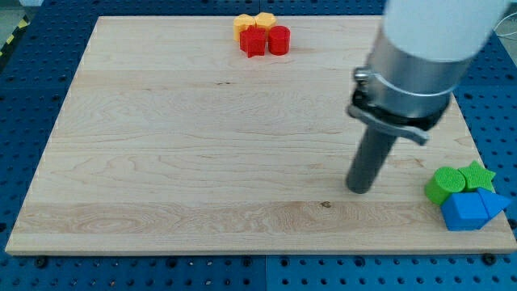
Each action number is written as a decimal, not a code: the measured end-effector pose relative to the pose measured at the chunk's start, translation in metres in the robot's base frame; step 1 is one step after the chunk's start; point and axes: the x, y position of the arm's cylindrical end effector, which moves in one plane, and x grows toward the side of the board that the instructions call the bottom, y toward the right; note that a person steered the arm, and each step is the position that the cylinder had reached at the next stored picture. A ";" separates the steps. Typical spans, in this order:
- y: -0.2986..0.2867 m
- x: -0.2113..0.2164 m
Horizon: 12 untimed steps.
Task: Separate yellow heart and the red star
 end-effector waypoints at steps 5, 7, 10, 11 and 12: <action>-0.086 -0.099; -0.088 -0.115; 0.006 -0.219; 0.037 -0.256; 0.011 -0.298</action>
